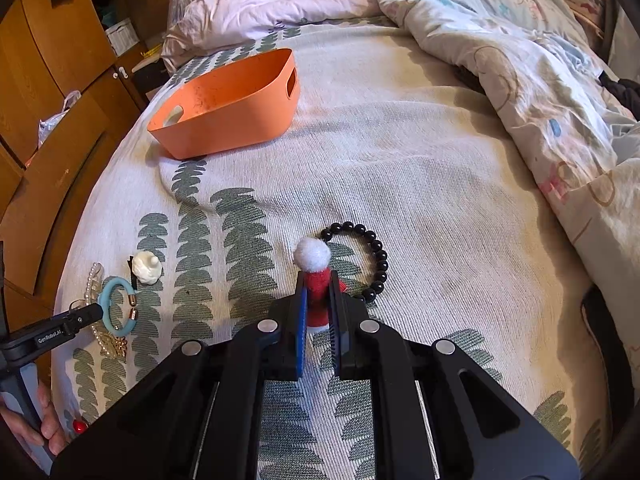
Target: Organize jewelry
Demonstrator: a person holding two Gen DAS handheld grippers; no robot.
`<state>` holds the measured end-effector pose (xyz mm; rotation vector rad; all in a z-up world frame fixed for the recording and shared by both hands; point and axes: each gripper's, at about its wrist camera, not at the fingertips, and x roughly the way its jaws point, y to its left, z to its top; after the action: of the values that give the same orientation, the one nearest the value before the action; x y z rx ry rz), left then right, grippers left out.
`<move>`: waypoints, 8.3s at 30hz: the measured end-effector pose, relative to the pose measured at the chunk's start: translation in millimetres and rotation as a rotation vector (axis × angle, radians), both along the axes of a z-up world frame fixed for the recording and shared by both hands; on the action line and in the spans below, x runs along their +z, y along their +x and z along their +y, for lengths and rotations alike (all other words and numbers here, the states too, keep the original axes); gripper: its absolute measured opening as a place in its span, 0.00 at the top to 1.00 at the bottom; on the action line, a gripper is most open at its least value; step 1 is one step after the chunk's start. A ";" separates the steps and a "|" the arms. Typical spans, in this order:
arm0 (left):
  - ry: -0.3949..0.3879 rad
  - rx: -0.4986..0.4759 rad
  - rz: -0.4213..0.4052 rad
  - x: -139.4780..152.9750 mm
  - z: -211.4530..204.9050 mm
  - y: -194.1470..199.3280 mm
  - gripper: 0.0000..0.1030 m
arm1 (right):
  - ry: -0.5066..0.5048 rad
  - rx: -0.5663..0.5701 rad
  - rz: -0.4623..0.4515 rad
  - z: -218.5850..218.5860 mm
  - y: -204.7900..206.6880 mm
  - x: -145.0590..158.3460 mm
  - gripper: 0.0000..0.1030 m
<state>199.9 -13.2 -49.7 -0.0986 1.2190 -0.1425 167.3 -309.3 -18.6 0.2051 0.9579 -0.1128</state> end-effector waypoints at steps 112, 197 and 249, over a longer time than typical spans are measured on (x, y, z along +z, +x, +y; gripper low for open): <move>-0.038 -0.021 -0.165 45.0 40.6 -187.5 0.36 | 0.028 0.009 -0.172 13.8 -249.4 23.1 0.30; 0.114 -0.094 -0.017 -3.0 -22.5 2.2 0.88 | -0.153 0.082 0.032 53.1 -53.8 -25.9 0.89; 0.037 0.000 -0.099 26.9 47.6 -175.3 0.65 | 0.052 -0.063 -0.259 35.6 -276.5 25.3 0.82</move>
<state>24.6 34.4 -22.8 -0.0589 1.1221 -0.1238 -109.2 -273.7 6.7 0.2906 0.6967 -0.1155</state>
